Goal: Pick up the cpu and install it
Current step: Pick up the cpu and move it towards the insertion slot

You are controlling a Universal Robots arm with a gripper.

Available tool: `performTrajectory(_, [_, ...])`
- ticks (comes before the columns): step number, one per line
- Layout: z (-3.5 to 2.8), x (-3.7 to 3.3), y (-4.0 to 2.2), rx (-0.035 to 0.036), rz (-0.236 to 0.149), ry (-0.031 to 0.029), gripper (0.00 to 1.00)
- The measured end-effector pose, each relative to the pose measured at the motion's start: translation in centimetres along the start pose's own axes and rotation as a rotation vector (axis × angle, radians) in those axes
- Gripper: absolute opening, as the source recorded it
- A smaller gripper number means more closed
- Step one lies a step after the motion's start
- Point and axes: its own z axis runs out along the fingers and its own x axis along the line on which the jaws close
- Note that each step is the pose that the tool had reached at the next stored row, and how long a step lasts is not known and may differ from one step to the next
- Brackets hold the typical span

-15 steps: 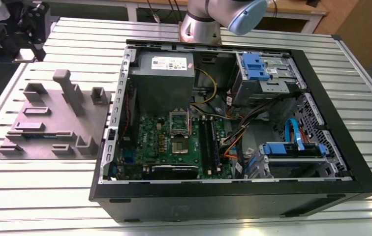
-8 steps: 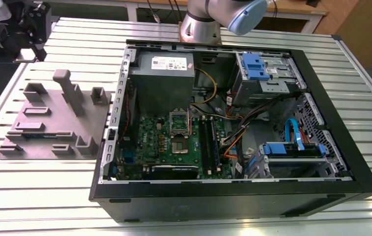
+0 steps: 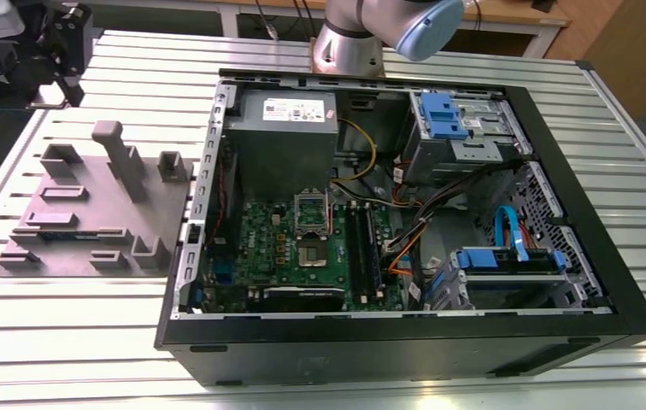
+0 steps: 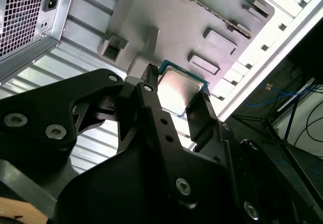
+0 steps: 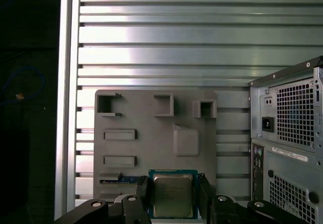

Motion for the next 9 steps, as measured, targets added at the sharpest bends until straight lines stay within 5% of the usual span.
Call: performTrajectory(9, [0.00,-0.30,0.00,0.0000,0.000,0.0000,0.47])
